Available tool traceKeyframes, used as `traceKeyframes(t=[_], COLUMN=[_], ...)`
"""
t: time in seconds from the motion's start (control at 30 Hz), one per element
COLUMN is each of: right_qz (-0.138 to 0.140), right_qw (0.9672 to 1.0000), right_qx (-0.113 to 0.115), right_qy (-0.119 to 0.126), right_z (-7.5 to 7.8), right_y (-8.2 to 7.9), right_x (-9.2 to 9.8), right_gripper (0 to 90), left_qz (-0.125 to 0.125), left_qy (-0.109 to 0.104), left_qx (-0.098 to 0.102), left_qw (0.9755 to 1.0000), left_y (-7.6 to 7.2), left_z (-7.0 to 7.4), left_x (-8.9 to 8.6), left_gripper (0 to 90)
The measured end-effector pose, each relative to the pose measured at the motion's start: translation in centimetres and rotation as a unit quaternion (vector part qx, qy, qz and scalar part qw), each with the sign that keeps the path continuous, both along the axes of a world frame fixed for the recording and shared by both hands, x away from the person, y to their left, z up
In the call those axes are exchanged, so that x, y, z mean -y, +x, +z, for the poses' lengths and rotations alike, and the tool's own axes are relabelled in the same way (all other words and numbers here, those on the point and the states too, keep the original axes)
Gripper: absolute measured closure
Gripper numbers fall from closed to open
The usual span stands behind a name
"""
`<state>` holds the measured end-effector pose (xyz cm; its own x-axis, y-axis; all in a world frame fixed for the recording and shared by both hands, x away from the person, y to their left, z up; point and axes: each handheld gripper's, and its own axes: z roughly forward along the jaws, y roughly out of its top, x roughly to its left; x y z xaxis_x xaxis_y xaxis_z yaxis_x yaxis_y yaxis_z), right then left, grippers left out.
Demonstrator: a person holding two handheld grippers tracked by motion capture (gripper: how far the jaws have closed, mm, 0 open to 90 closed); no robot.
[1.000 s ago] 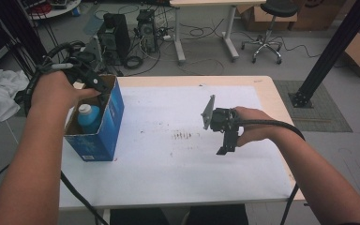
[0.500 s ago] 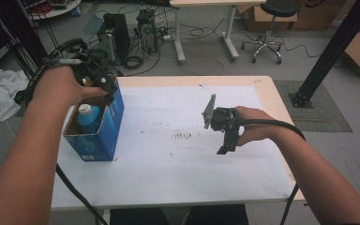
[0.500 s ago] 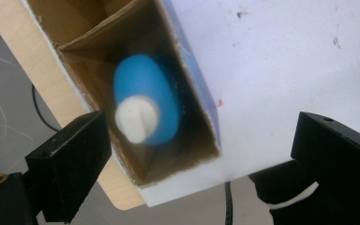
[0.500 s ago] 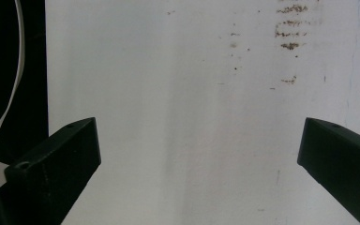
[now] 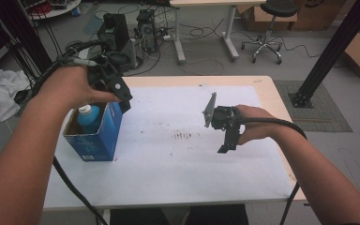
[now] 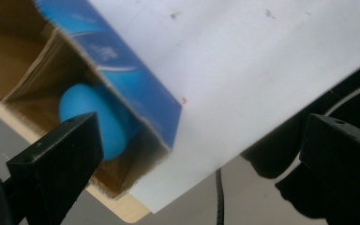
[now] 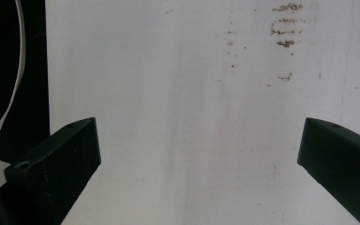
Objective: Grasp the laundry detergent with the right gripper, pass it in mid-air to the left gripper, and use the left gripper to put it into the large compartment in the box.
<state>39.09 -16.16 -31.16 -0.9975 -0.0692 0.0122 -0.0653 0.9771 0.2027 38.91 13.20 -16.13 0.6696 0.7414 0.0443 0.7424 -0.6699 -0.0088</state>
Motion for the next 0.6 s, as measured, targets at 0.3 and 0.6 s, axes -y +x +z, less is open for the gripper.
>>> traceKeyframes(t=[0.3,0.6], right_qz=[-0.004,-0.007], right_qw=[1.0000,0.9999], right_qx=[0.000,-0.002], right_qy=[-0.004,-0.015], right_z=[0.3,0.2], right_y=[0.0,0.1], right_x=[0.2,0.2], right_gripper=[0.0,0.0], left_qz=[-0.111,-0.236], left_qy=[-0.021,-0.022], left_qx=[-0.011,-0.040], left_qw=[0.9935,0.9706], left_y=[-1.2,-1.8], left_z=[-0.8,-3.2], left_x=[2.9,5.2], left_gripper=[0.1,0.1])
